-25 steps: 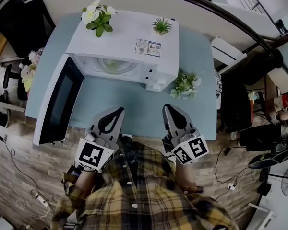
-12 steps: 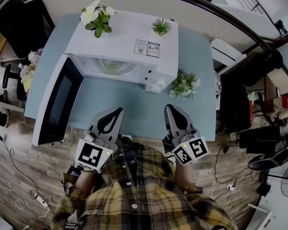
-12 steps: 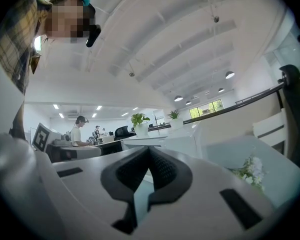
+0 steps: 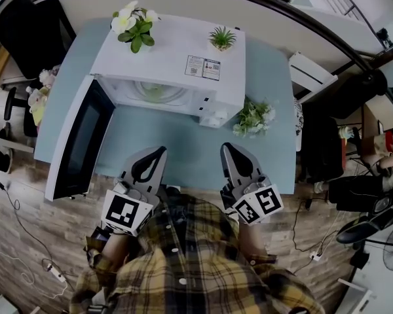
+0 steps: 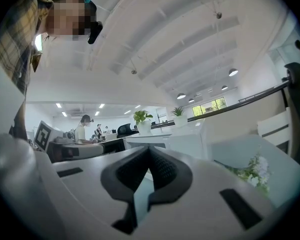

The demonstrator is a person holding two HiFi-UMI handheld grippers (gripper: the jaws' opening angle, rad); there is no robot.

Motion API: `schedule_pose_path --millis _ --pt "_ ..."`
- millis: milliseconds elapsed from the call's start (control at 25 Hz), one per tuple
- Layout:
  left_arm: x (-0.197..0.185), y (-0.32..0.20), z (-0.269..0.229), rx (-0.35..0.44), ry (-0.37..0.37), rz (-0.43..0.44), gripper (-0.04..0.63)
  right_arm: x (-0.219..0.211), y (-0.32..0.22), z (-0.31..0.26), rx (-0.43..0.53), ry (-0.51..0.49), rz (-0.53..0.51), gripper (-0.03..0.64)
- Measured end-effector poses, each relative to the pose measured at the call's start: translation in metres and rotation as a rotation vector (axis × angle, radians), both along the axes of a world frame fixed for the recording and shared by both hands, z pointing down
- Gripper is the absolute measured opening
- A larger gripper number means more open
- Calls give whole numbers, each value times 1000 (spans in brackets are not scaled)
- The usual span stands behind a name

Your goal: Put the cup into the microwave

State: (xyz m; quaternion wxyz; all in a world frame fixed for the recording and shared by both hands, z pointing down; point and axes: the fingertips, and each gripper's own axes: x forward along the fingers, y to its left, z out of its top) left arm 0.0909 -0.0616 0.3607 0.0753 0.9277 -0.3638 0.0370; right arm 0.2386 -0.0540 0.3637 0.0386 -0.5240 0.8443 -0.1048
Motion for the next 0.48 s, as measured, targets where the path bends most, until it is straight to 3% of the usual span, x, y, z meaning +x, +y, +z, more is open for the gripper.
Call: schedule_pose_path --millis 480 --pt "3 -9 1 -9 -9 3 -9 0 -9 0 -2 0 -8 3"
